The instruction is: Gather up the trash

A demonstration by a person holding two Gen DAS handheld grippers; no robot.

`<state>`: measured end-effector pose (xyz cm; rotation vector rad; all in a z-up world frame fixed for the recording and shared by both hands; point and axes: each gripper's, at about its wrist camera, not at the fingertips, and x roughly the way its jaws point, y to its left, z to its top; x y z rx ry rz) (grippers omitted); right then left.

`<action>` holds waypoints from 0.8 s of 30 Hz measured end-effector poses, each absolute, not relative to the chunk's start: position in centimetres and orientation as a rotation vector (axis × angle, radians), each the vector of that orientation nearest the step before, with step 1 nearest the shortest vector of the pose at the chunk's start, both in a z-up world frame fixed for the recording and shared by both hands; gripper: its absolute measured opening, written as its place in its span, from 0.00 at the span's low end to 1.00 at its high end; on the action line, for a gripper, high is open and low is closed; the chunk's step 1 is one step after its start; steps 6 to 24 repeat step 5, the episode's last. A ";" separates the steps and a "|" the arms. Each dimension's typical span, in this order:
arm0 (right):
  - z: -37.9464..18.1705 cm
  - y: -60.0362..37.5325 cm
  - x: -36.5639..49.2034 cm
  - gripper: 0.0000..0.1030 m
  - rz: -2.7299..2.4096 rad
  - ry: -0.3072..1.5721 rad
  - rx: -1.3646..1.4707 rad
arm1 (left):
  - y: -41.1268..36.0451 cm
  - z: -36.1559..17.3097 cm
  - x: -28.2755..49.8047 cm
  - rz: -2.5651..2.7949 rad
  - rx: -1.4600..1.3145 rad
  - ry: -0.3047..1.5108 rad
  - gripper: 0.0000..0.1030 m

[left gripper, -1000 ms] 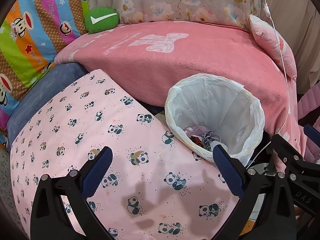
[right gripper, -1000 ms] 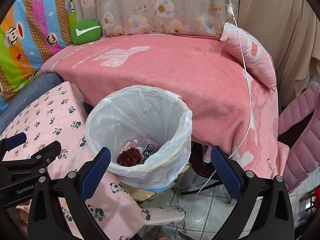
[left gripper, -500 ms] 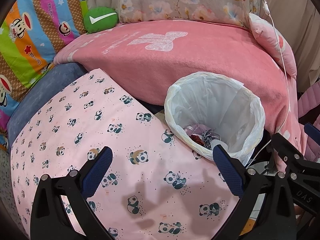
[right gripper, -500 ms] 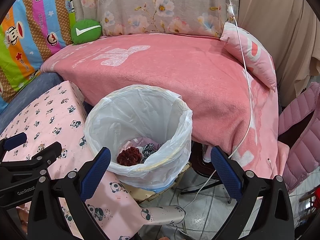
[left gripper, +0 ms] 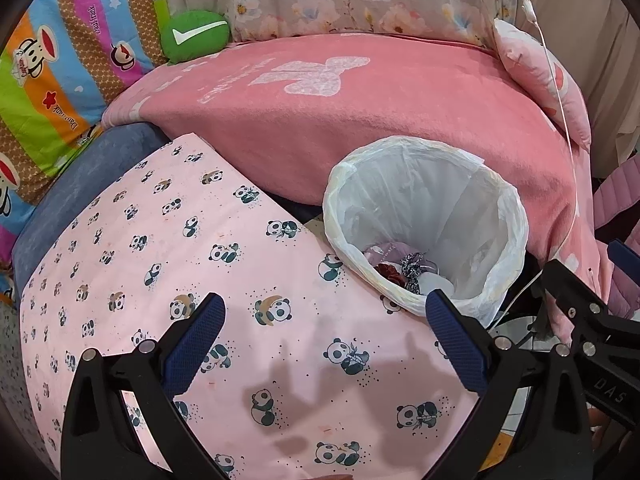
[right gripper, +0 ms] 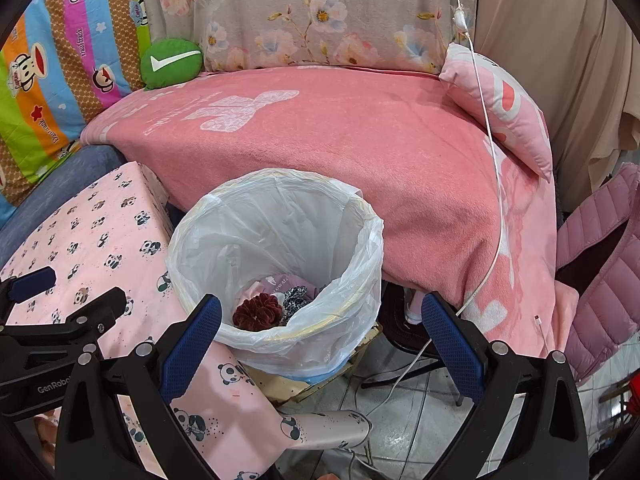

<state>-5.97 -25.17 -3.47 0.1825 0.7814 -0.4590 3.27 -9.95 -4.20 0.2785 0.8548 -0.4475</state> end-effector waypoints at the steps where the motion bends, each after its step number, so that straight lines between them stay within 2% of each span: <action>1: -3.5 -25.2 -6.0 0.96 -0.460 0.782 0.183 | -10.0 -4.2 3.2 -0.451 0.280 0.853 0.93; 24: -3.5 -25.2 -6.0 0.96 -0.460 0.781 0.184 | -10.0 -4.2 3.3 -0.456 0.287 0.852 0.93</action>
